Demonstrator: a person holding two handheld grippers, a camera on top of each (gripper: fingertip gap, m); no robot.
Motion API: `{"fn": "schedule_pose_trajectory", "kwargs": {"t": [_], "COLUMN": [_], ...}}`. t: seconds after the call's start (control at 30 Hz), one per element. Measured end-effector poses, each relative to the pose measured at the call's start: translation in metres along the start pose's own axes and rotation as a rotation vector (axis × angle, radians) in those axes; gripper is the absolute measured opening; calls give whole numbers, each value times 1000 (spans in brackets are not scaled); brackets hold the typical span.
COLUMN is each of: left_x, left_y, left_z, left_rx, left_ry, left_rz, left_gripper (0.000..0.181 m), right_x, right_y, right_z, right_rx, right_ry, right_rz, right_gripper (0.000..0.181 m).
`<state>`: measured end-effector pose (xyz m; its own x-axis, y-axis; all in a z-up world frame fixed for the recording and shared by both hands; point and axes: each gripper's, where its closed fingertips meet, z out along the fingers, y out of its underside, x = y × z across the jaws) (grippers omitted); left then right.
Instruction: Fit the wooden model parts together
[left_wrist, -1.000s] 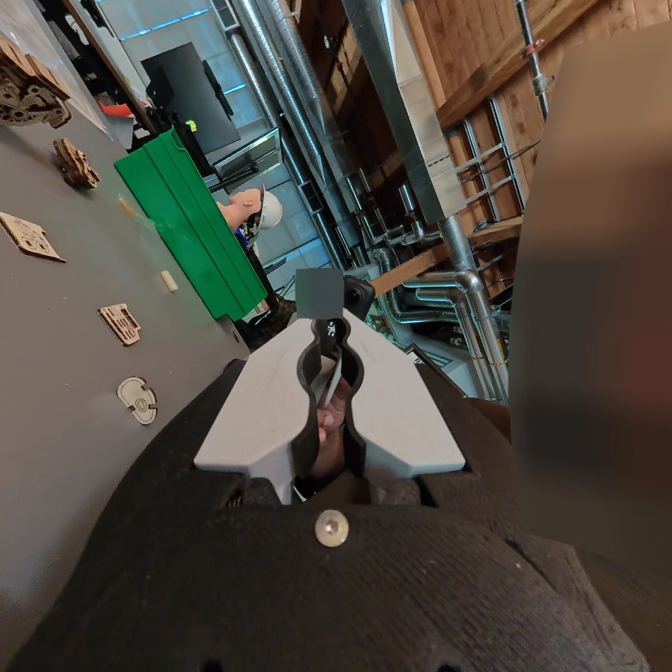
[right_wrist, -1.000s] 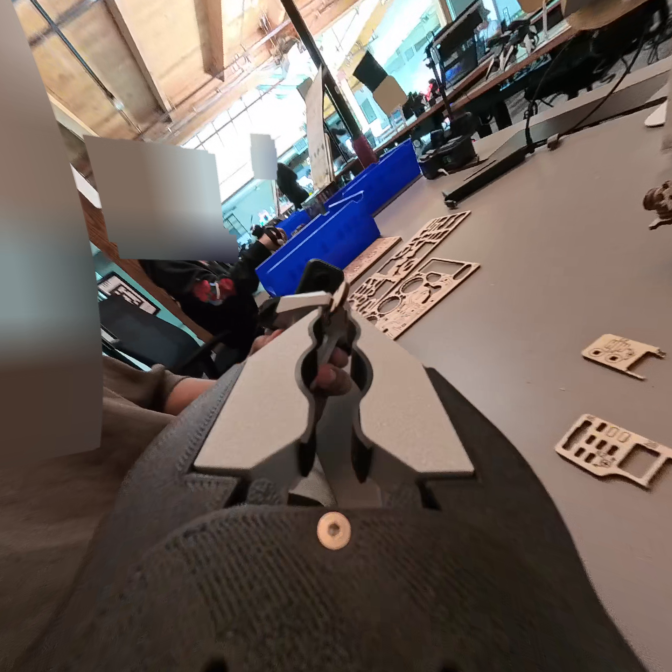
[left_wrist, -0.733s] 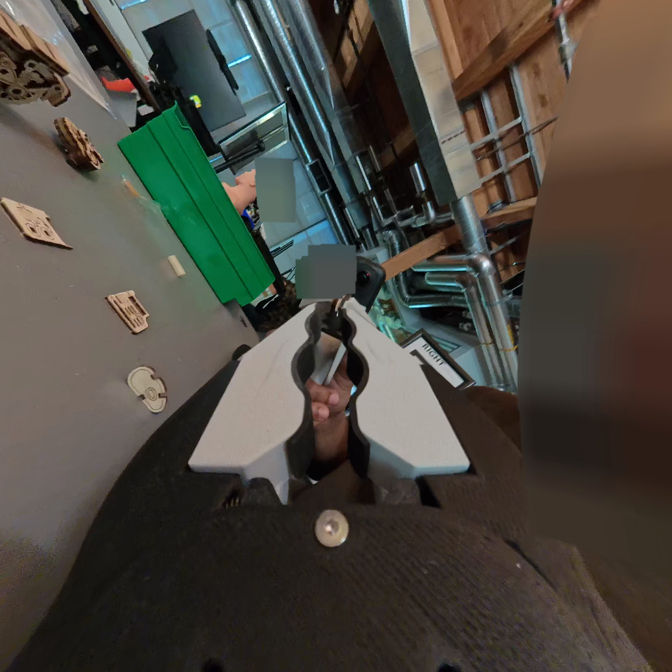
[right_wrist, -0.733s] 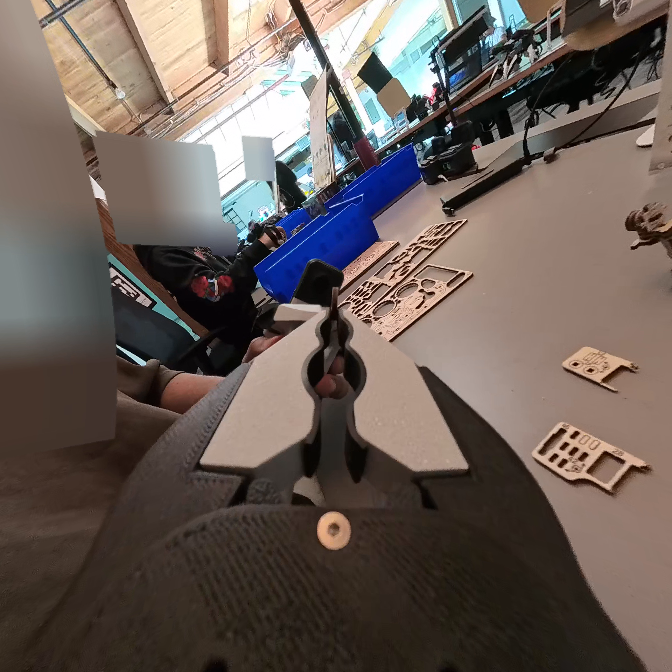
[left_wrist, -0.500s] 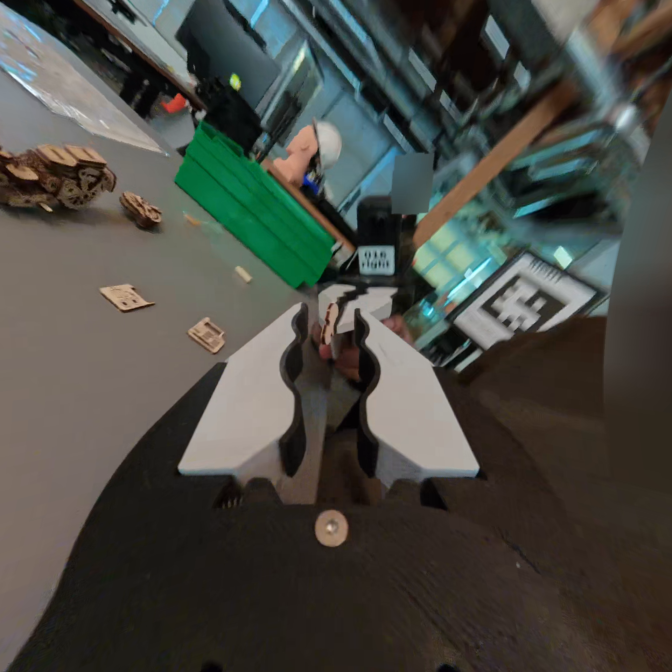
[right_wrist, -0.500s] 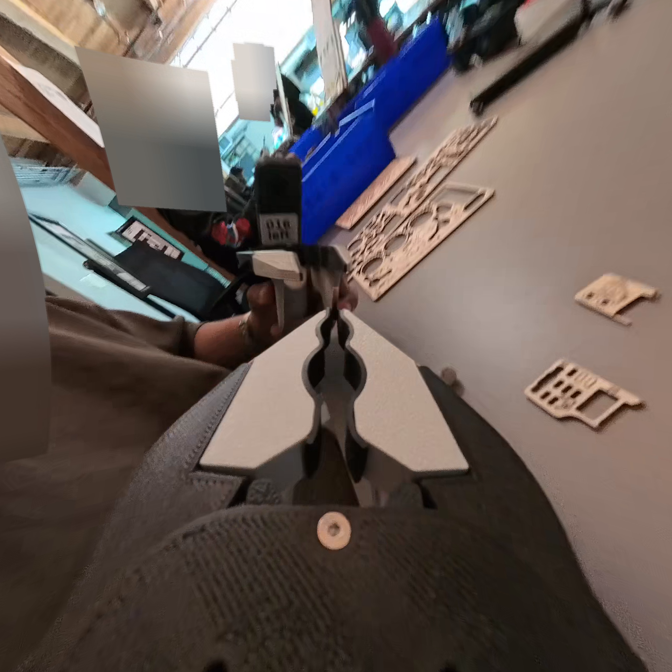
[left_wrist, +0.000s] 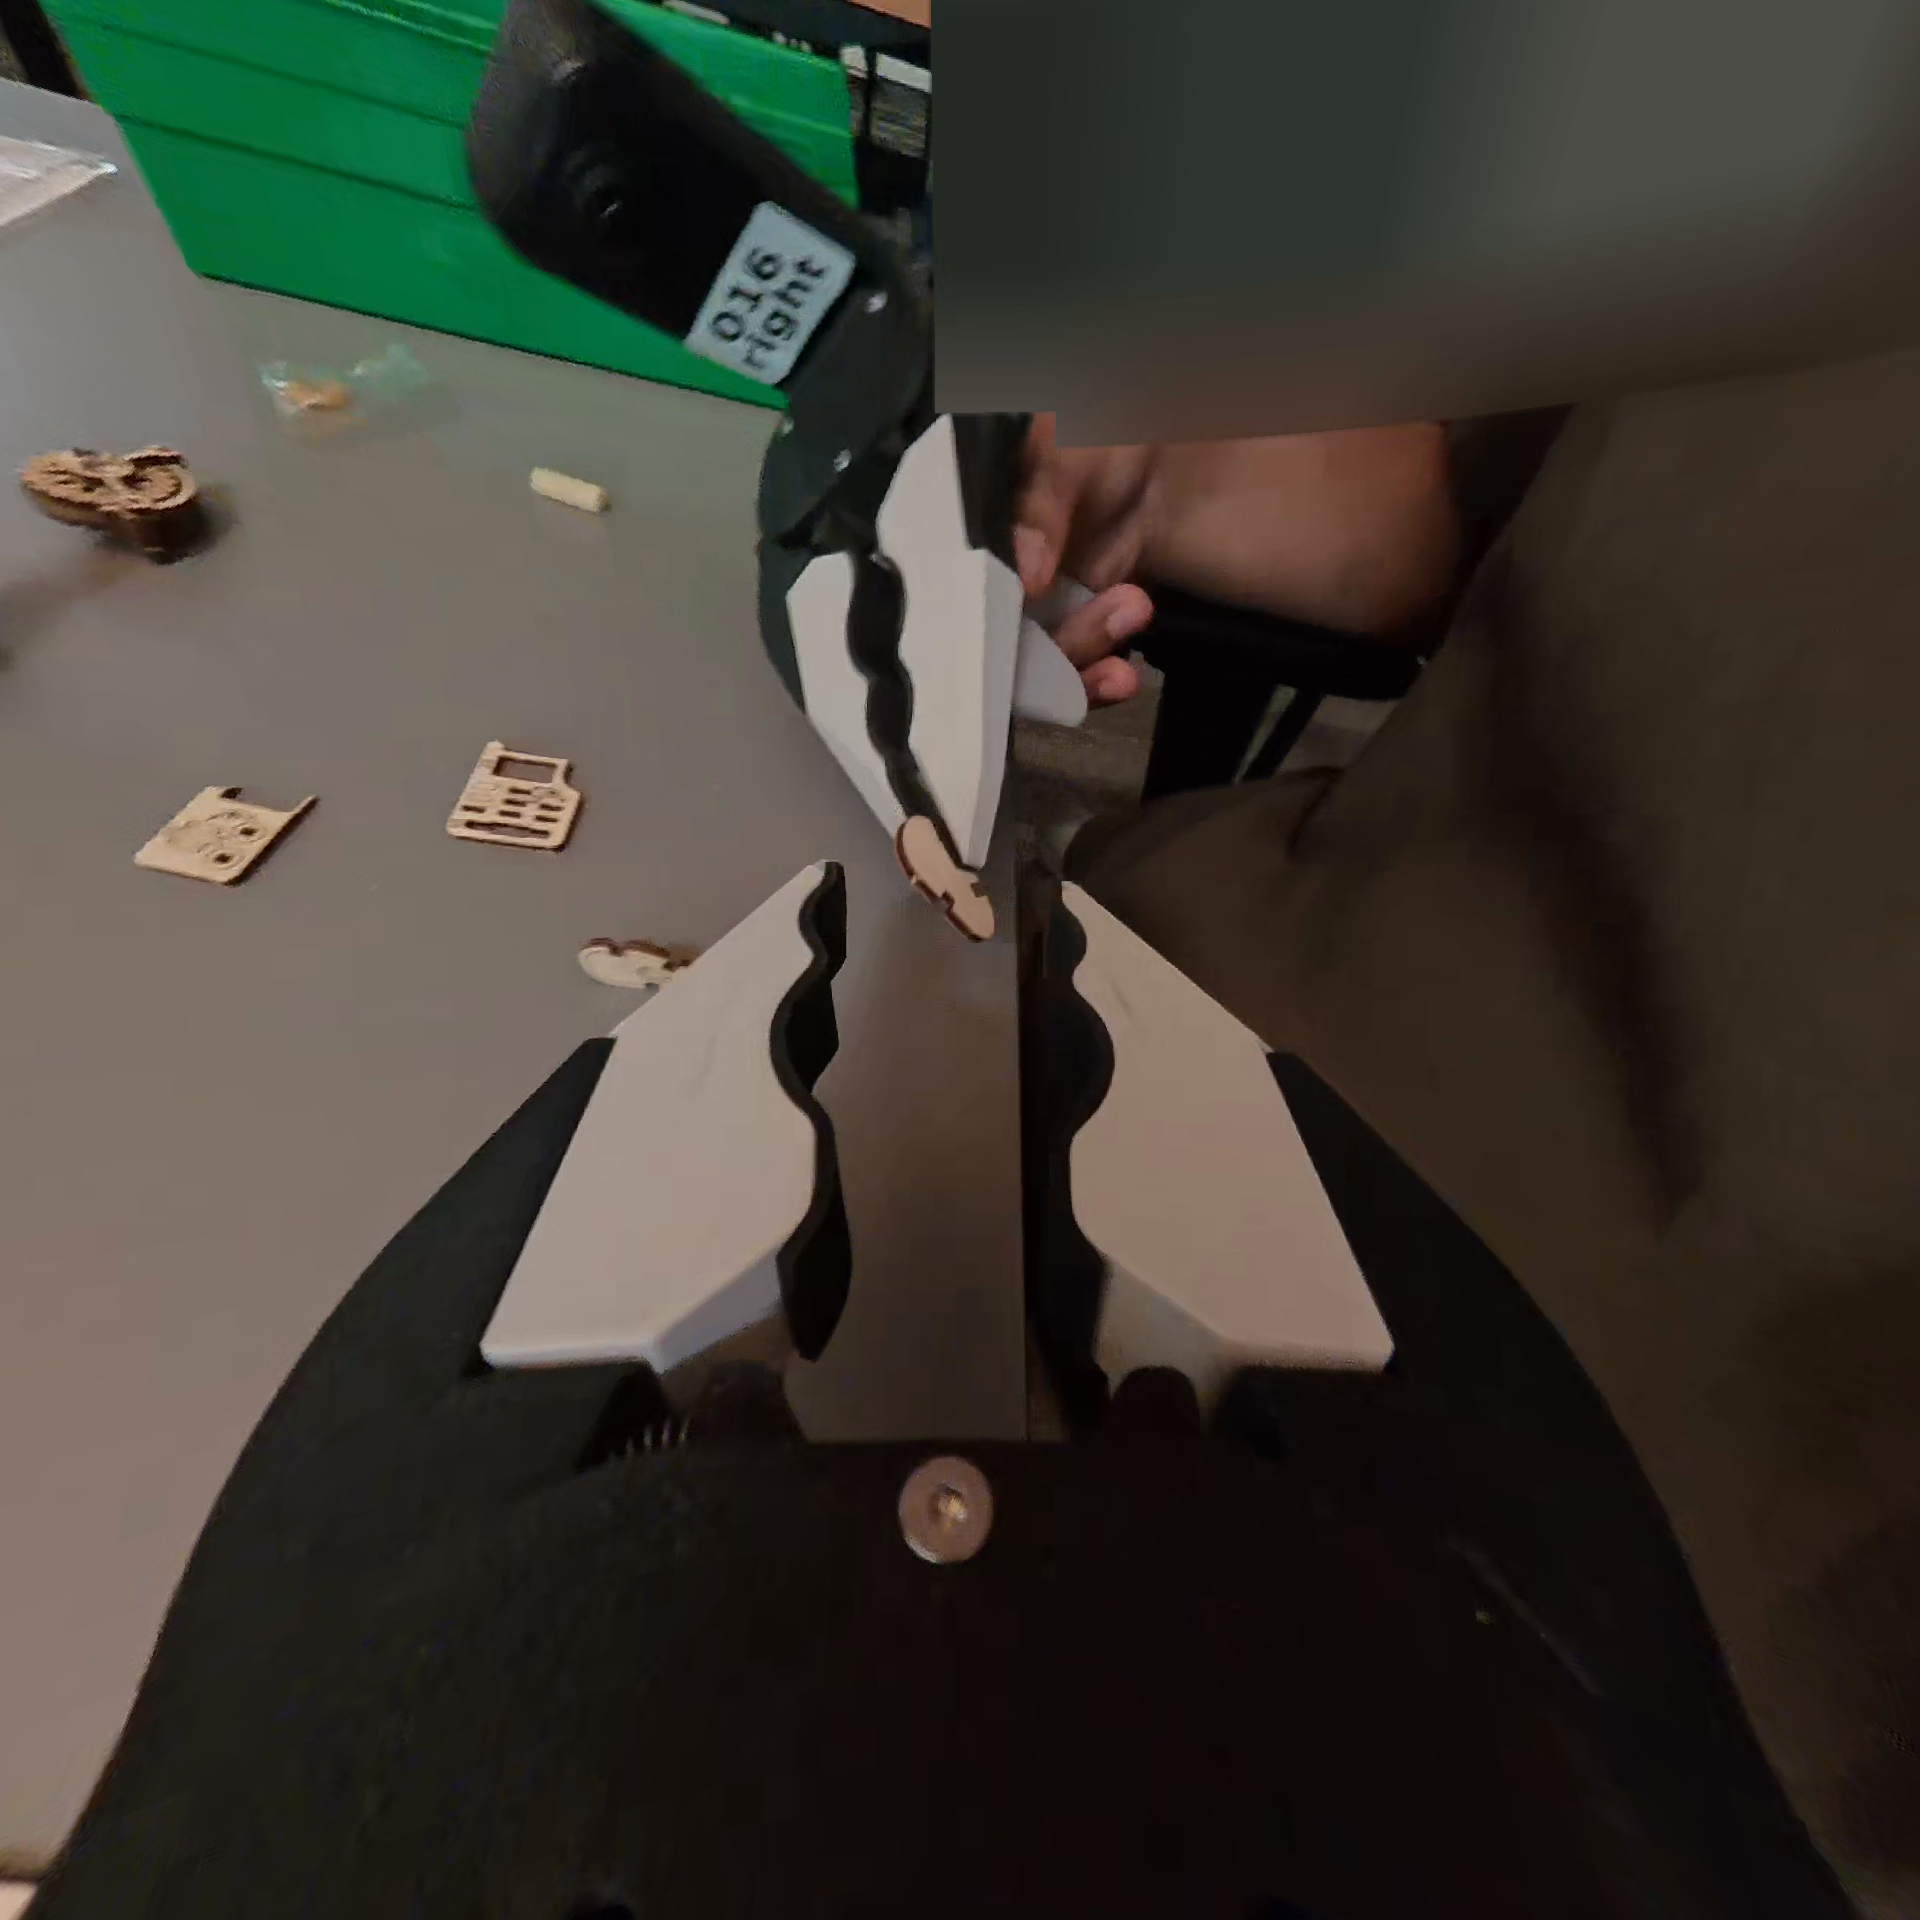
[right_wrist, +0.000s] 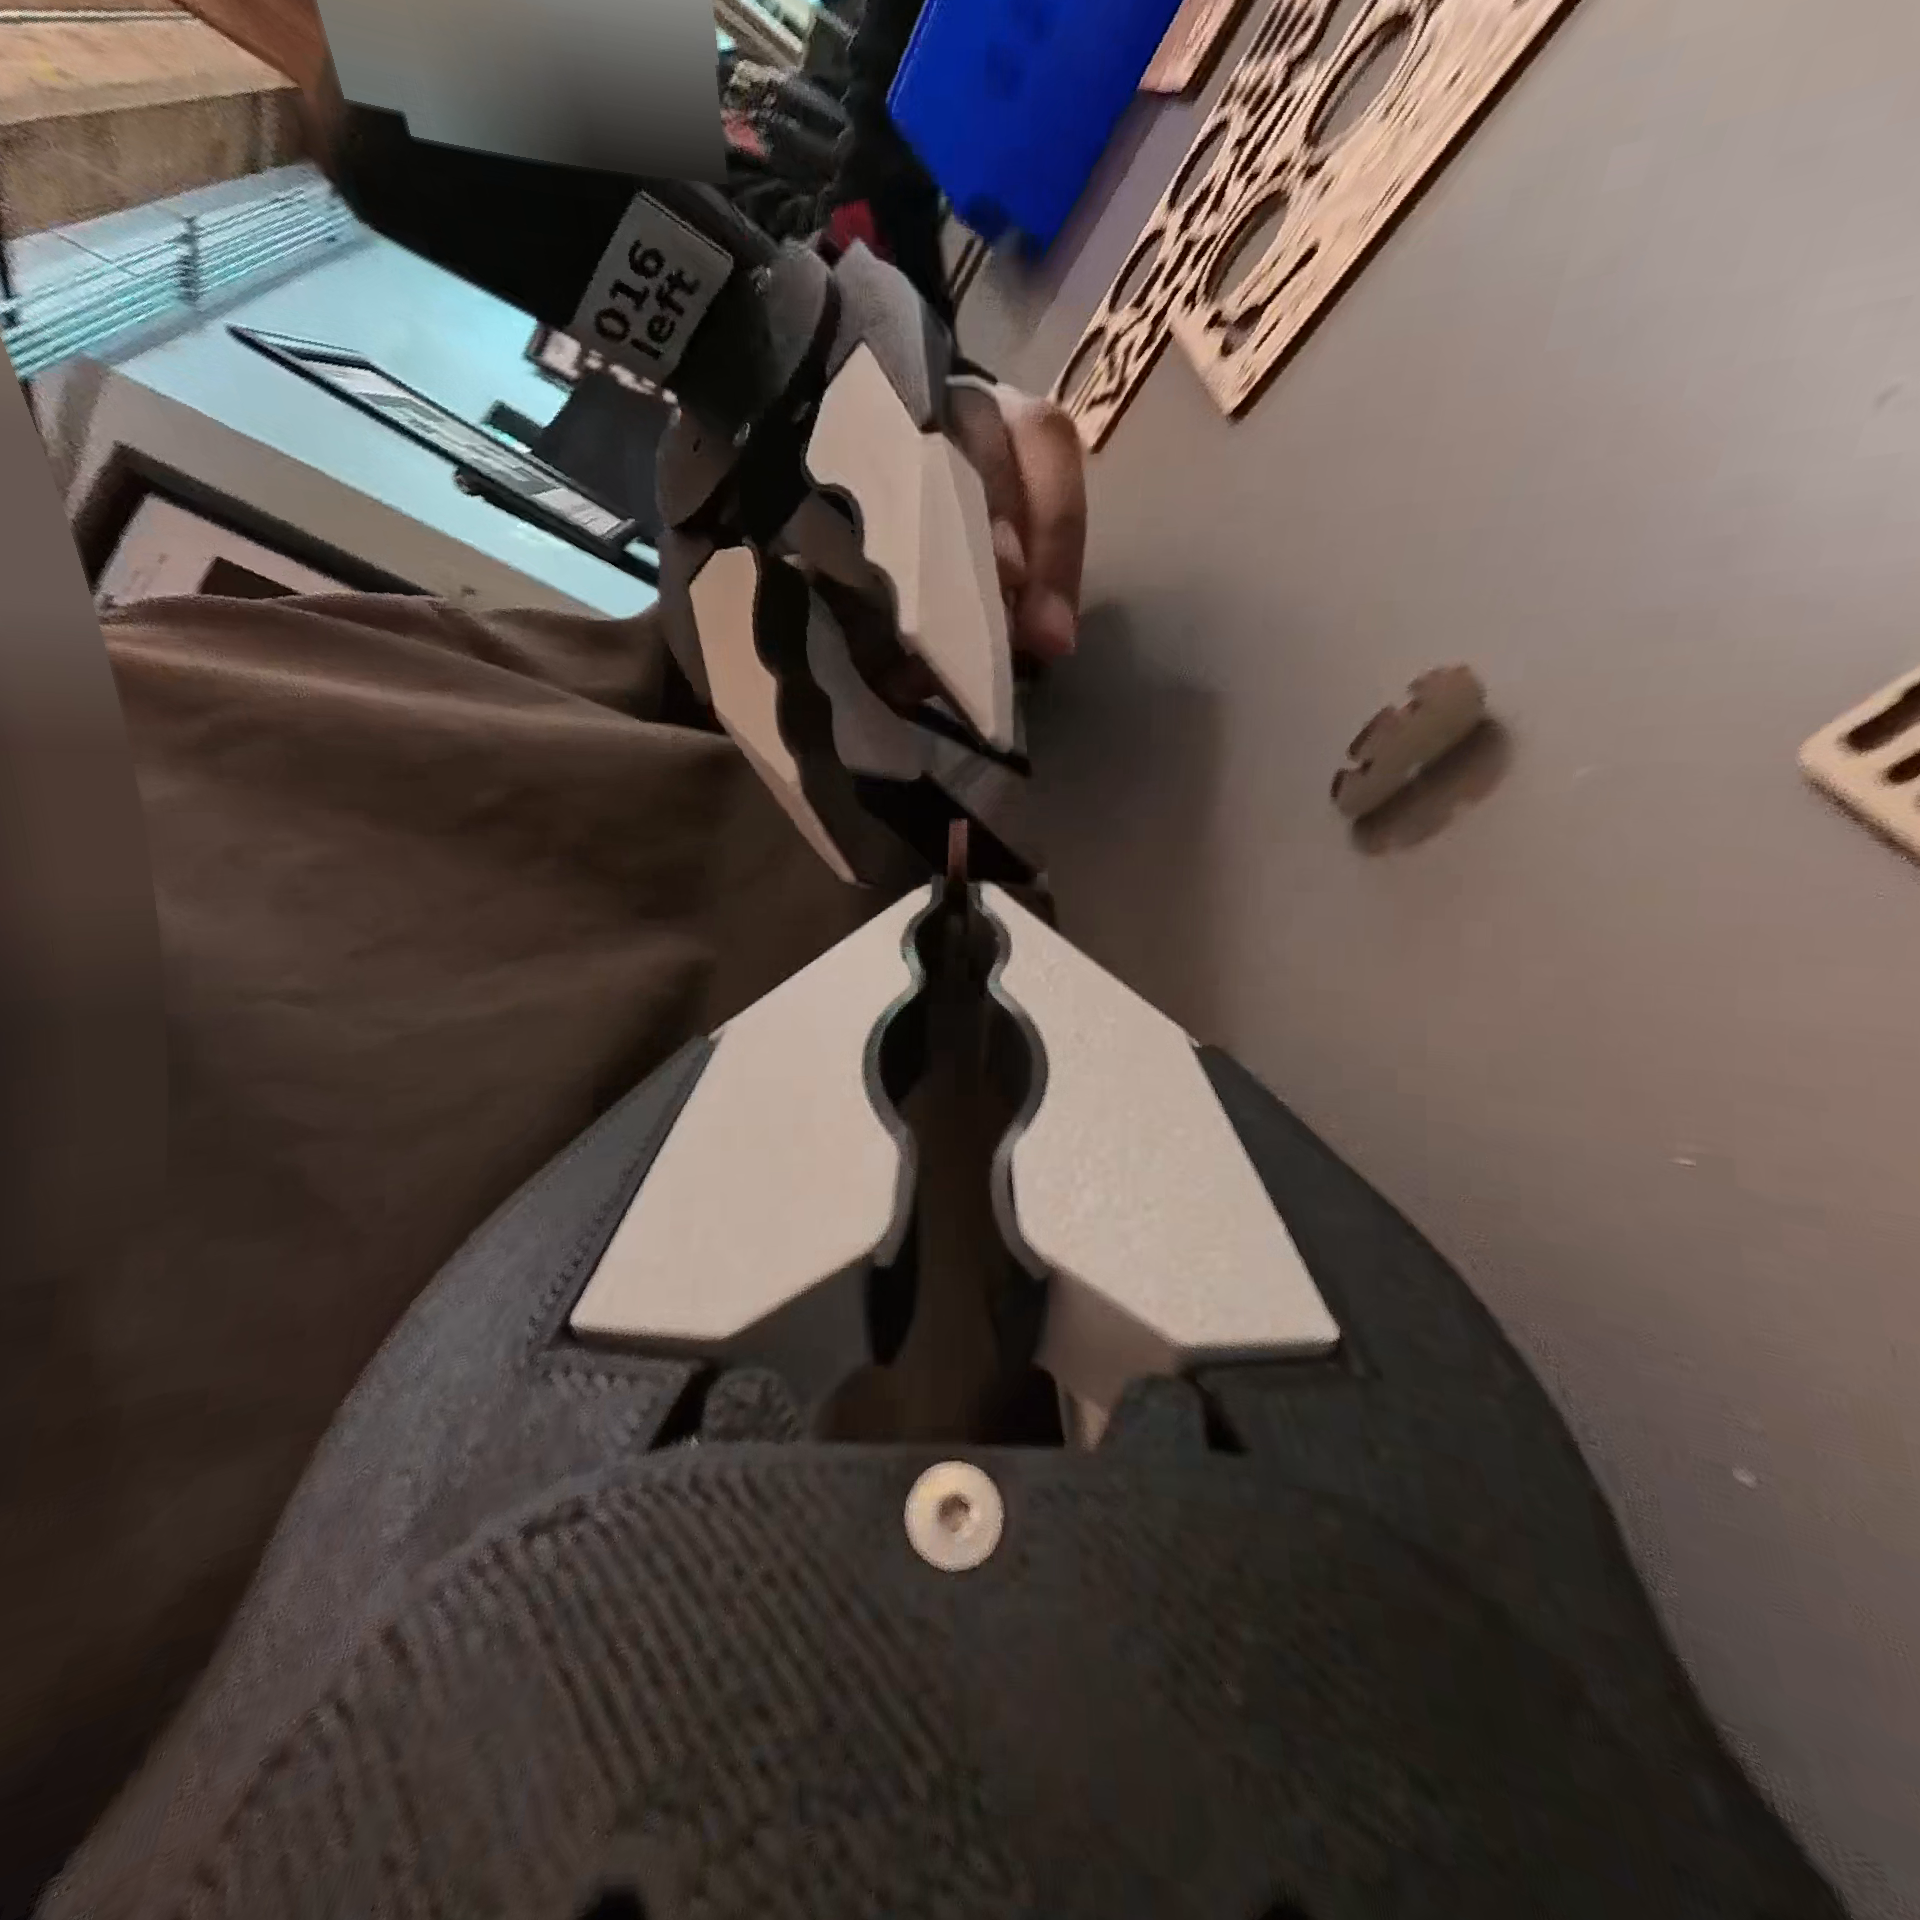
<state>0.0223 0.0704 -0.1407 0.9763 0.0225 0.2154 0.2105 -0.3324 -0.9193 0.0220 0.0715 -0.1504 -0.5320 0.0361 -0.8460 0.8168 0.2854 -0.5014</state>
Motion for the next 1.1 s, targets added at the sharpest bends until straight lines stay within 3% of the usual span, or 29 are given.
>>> {"fn": "schedule_pose_trajectory", "kwargs": {"t": [0.2, 0.37, 0.73, 1.1], "left_x": [12, 13, 20, 13], "left_y": [4, 6, 13, 14], "left_z": [6, 8, 13, 12], "left_rx": [-24, -43, -89, -98], "left_ry": [29, 35, 17, -32], "left_rz": [48, 40, 126, 161], "left_gripper": [38, 24, 39, 24], "right_x": [-5, -6, -9, -8], "right_y": [11, 7, 7, 6], "right_z": [10, 8, 6, 4], "right_rx": [-52, -30, -26, -21], "right_ry": [-109, -127, -164, -158], "right_rz": [113, 129, 159, 158], "right_gripper": [0, 0, 0, 1]}}
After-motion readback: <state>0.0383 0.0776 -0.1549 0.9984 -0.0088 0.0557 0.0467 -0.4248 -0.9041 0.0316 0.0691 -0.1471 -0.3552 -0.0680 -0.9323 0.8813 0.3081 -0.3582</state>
